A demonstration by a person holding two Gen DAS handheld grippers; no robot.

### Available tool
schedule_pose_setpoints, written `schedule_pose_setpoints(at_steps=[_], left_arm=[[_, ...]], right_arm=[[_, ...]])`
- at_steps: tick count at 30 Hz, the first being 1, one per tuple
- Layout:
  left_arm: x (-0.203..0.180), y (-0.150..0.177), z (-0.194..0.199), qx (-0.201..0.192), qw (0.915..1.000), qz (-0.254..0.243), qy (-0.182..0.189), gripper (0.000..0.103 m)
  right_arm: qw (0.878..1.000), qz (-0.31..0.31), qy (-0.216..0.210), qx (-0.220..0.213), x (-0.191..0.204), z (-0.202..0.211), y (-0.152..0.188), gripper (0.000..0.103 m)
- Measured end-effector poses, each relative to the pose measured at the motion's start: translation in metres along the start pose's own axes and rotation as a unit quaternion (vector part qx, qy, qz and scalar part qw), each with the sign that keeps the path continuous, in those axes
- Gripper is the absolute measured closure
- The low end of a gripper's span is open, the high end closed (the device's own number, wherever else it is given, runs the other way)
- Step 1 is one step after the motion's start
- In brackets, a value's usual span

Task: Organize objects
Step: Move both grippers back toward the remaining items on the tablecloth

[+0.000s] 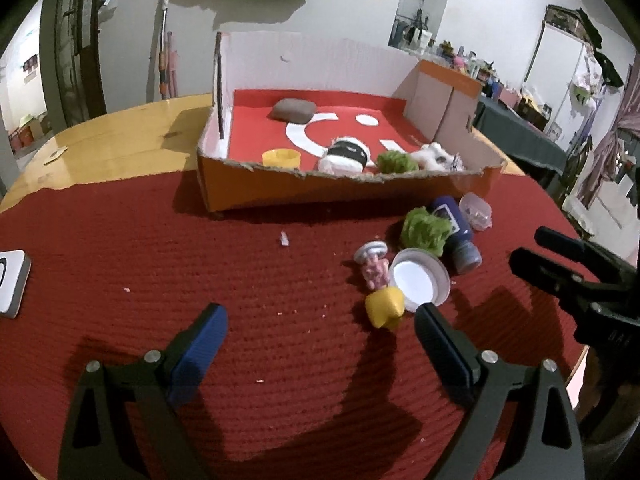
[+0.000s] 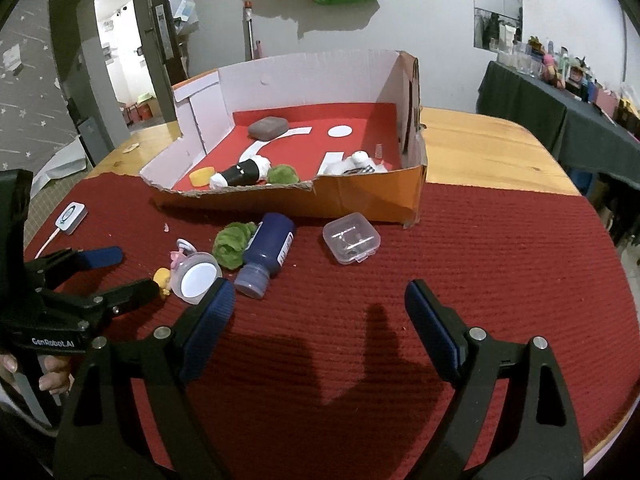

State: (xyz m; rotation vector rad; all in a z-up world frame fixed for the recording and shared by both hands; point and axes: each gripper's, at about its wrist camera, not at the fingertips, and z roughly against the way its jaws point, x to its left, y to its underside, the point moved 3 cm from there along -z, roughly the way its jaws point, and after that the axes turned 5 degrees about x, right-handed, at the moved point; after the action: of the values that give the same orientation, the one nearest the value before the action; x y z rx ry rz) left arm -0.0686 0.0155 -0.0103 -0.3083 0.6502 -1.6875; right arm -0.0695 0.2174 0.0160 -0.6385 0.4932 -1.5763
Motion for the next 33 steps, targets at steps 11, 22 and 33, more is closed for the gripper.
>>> schedule_pose_setpoints(at_steps=[11, 22, 33], left_arm=[[-0.004, -0.002, -0.006, 0.003, 0.9988, -0.032, -0.037, 0.006], [0.008, -0.014, -0.004, -0.009, 0.9947, -0.057, -0.086, 0.006], [-0.004, -0.019, -0.016, 0.000, 0.9953, -0.083, -0.048, 0.021]], right_arm=[[1.000, 0.003, -0.001, 0.011, 0.001, -0.008, 0.000, 0.016], [0.999, 0.021, 0.015, 0.025, -0.008, -0.016, -0.007, 0.016], [0.998, 0.039, 0.027, 0.050, -0.020, -0.038, -0.019, 0.016]])
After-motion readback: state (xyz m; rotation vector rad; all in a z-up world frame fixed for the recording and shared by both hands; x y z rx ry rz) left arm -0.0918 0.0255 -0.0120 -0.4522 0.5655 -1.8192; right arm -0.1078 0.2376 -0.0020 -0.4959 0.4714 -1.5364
